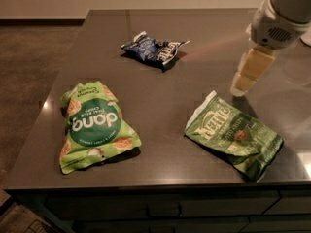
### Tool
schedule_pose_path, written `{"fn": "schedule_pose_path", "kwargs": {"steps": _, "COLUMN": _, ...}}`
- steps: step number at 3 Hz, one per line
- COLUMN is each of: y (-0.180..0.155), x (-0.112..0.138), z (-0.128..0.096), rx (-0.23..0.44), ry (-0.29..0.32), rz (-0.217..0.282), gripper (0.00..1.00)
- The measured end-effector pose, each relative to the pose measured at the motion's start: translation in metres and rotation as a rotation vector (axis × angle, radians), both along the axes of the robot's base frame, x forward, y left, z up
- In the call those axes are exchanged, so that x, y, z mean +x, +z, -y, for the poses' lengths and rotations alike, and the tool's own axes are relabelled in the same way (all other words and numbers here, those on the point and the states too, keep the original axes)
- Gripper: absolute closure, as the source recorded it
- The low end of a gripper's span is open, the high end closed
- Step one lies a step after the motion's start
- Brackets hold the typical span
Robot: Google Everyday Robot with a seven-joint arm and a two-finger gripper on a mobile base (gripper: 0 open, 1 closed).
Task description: Move blue chip bag near green rice chip bag
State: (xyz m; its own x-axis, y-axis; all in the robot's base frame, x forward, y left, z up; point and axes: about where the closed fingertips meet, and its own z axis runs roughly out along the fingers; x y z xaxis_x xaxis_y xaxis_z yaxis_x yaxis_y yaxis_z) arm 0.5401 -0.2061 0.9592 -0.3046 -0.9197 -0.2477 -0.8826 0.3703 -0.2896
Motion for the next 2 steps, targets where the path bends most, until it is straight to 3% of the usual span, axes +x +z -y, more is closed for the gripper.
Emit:
{"fn": "schedule_pose_path", "kwargs": {"steps": 1, "y": -0.009, "x": 0.048, "z": -0.008, "rx": 0.061, "ry": -0.054, "rz": 0.013, "gripper": 0.00}}
{"fn": "schedule_pose_path", "kwargs": {"steps": 2, "y": -0.016, "x": 0.095, "z": -0.032, "rx": 0.163, "ry": -0.073, "rz": 0.022, "gripper": 0.00}}
